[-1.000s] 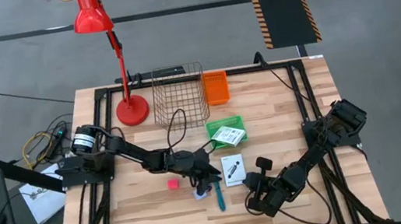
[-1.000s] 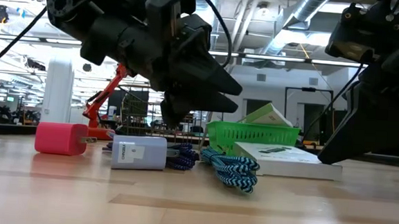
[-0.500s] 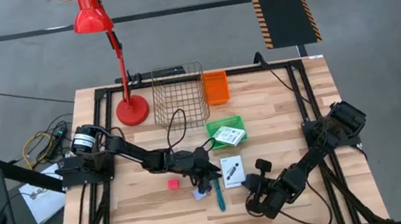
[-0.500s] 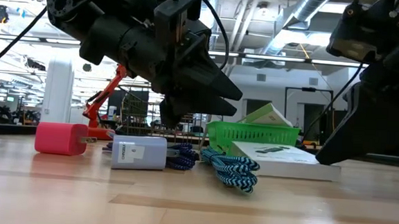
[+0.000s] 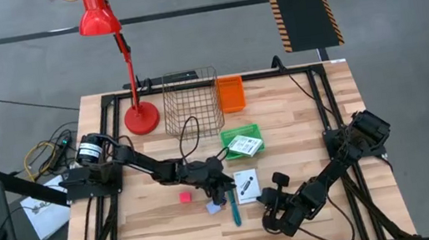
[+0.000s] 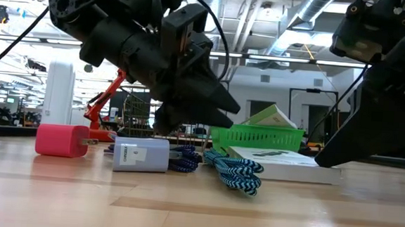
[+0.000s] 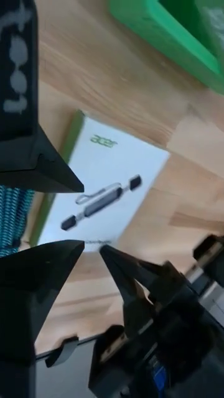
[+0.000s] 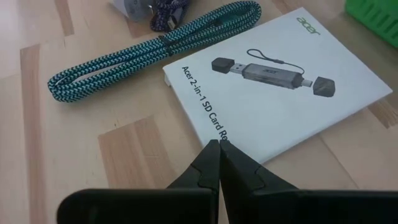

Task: Pick and place items into bin
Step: Put the card reader box into the green bin

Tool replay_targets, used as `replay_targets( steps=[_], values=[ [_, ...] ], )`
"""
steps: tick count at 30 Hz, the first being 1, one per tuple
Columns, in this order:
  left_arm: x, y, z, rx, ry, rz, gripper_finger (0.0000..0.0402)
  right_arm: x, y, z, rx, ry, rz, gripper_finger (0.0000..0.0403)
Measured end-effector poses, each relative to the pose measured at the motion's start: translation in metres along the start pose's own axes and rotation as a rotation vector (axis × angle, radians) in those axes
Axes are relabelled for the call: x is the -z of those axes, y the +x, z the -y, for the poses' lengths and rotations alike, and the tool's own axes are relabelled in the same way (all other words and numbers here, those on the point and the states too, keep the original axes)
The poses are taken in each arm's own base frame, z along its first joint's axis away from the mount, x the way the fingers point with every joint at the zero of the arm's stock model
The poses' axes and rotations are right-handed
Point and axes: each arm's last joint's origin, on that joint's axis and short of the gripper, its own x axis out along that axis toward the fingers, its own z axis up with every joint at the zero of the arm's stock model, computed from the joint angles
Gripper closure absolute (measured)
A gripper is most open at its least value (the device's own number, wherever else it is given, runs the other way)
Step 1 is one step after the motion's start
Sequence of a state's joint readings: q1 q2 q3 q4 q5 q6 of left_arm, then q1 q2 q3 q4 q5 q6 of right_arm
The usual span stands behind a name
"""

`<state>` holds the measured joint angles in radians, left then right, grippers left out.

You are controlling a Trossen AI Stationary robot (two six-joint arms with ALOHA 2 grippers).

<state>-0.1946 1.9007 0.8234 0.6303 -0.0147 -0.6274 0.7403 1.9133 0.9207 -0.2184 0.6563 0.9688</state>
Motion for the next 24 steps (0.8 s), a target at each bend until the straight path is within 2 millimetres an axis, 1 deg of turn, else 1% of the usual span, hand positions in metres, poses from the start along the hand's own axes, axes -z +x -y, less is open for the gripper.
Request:
replay_targets(
  steps=[10,24],
  values=[
    [-0.0033,0.0,-0.0066,-0.034,-0.018,0.01,0.028,0.0002,-0.0001,0.0,0.0,-0.001,-0.001,0.0403],
    [-0.0052,0.0,-0.0057,-0.017,-0.018,0.024,0.028,0.0027,-0.002,-0.0014,-0.003,0.015,0.0,0.0403]
  ],
)
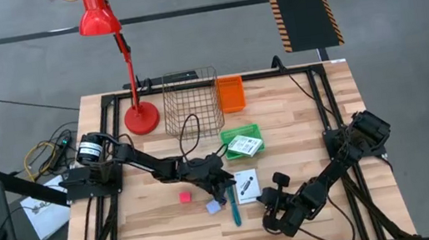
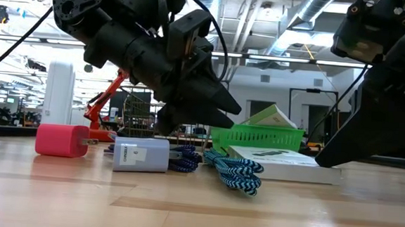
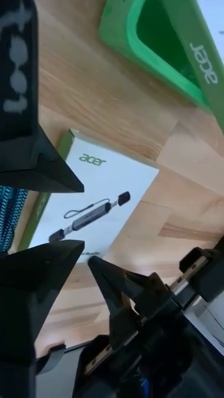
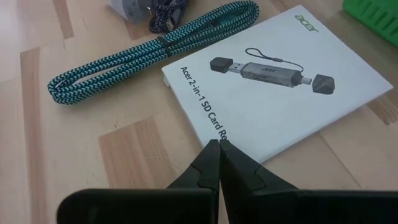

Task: Pick and place items into bin
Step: Put the card reader box into the green bin

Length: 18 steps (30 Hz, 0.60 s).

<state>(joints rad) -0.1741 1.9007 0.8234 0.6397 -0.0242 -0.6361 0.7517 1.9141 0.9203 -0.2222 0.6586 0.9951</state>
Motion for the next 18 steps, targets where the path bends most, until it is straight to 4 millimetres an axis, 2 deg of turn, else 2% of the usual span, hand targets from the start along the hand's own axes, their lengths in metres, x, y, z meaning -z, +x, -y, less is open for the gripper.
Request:
replay_targets(
  steps=[18],
  values=[
    [-0.0007,-0.0001,0.0004,0.001,0.0,0.009,0.028,0.0043,-0.0033,-0.0022,-0.006,0.01,0.002,0.0403]
  ],
)
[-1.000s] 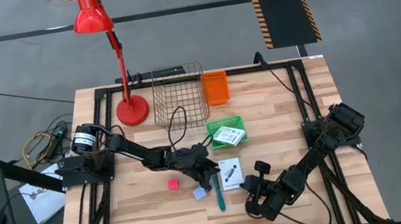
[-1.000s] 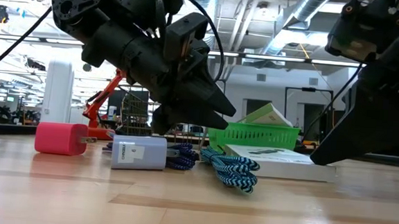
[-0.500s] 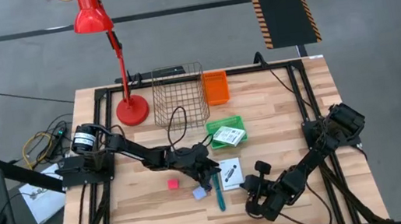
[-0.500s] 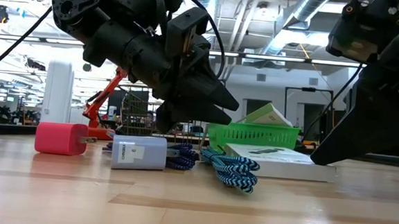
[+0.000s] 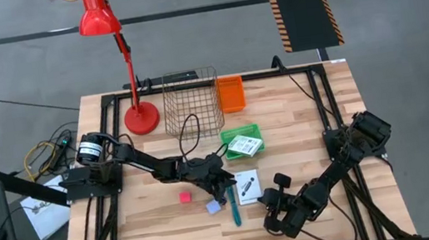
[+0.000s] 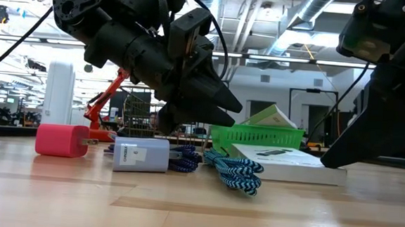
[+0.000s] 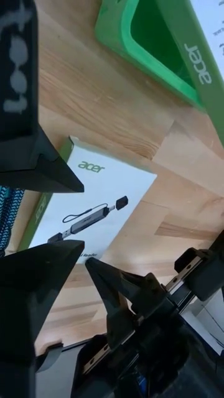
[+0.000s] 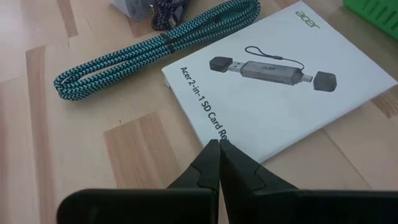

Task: Pick and place items into bin
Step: Put the card reader box into the green bin

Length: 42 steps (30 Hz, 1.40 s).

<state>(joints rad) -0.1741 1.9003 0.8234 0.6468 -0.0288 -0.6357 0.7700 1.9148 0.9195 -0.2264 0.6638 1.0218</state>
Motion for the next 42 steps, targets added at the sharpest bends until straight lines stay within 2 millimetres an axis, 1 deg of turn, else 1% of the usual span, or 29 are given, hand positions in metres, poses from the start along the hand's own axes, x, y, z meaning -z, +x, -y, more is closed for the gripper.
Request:
replay_targets(
  steps=[35,42],
  values=[
    [0.0,0.0,0.0,0.0,-0.012,0.004,0.028,0.002,0.001,0.0,0.007,-0.002,0.012,0.0403],
    [-0.001,0.0,0.0,0.002,-0.016,0.006,0.028,0.007,0.007,-0.011,0.026,-0.01,0.058,0.0403]
  ],
)
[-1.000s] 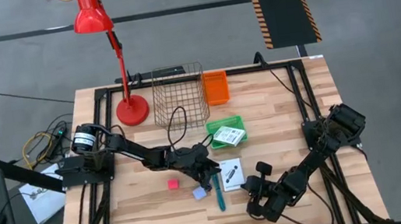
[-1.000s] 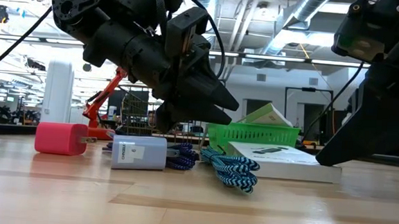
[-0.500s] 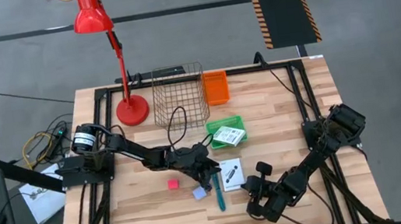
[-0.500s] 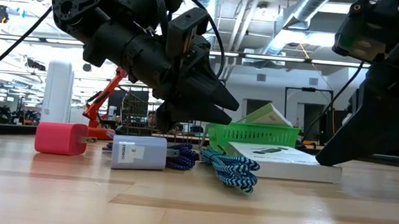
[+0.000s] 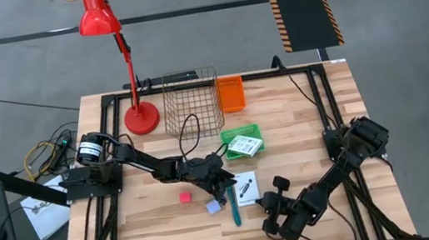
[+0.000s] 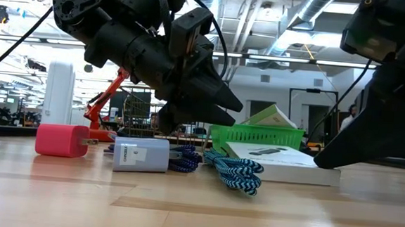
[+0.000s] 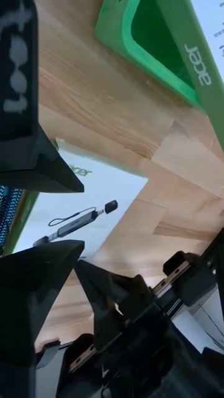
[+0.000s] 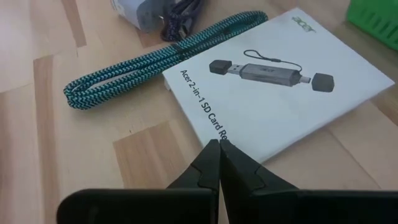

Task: Pick and place items into bin
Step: Put the card reader box into the green bin

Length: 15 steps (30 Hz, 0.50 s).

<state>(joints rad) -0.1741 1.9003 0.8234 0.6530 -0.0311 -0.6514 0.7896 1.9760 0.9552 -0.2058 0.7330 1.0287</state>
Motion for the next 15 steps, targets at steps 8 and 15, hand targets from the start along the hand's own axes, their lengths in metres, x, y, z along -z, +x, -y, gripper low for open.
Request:
replay_targets(
  steps=[8,15],
  values=[
    [-0.0009,-0.0001,0.0018,0.035,-0.002,-0.004,0.028,-0.0002,-0.0004,0.0,0.01,0.009,-0.005,0.0403],
    [-0.0001,-0.0002,0.0036,0.086,-0.038,-0.039,0.028,0.0029,0.0017,-0.0007,0.025,0.025,0.01,0.0403]
  ],
)
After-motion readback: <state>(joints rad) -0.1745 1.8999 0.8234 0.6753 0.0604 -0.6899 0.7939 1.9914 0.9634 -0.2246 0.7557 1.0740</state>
